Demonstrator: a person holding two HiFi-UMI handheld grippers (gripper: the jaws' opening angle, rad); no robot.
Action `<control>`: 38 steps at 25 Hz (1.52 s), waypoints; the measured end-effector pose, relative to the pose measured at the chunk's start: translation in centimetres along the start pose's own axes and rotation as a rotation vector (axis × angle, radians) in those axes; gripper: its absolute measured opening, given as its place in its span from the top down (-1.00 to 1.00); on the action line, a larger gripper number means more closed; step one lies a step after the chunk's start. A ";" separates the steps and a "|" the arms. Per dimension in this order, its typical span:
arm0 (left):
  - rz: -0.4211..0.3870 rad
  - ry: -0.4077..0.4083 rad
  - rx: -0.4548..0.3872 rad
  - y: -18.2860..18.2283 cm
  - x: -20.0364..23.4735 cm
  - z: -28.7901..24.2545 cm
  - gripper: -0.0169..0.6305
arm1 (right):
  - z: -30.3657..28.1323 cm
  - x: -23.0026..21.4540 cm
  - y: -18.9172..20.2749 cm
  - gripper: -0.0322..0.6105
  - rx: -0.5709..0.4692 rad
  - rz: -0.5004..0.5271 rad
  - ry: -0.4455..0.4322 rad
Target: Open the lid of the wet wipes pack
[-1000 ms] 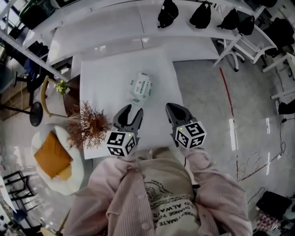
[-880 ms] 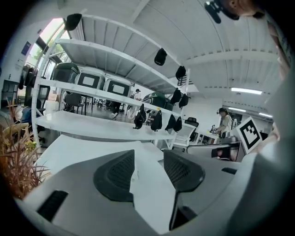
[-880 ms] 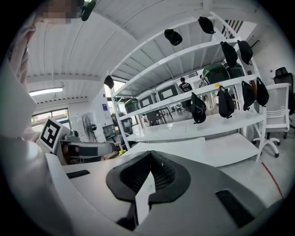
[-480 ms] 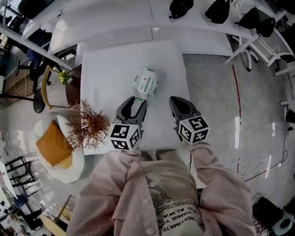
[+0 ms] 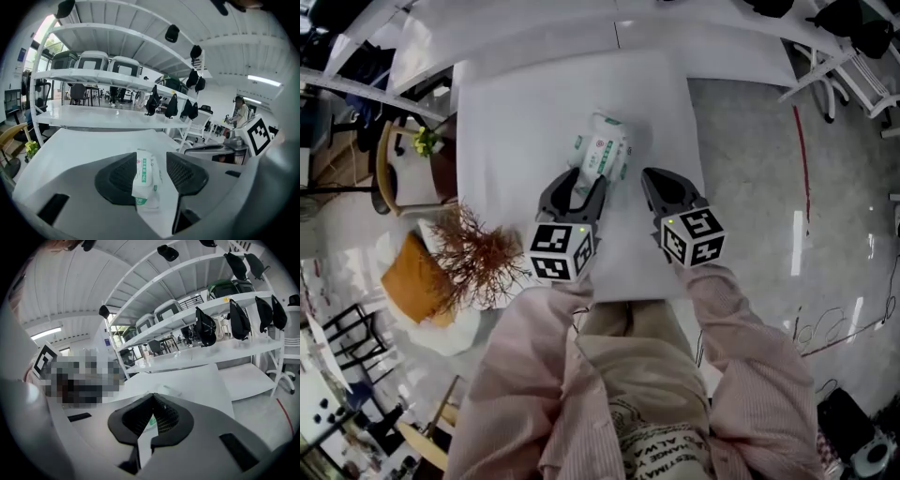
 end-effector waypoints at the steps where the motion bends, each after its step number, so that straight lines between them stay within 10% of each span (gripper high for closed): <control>1: -0.004 0.001 0.013 0.2 0.1 -0.6 0.40 | -0.6 -0.3 0.3 0.90 0.004 -0.004 0.000; 19: -0.127 0.059 0.187 3.0 0.6 -9.3 0.33 | -5.9 -1.3 5.0 0.90 0.016 -0.072 -0.014; 38: -0.207 -0.018 0.249 3.7 0.7 -11.0 0.37 | -7.0 -0.1 5.4 0.90 0.084 0.073 0.011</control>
Point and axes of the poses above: the fingertips, and each gripper's own axes: z backward along the fingers, x to its left, y out of its underside, the point moved 6 cm from there along z, backward along the fingers, and after that the axes turned 6 degrees about -y, right-handed, at the moved point
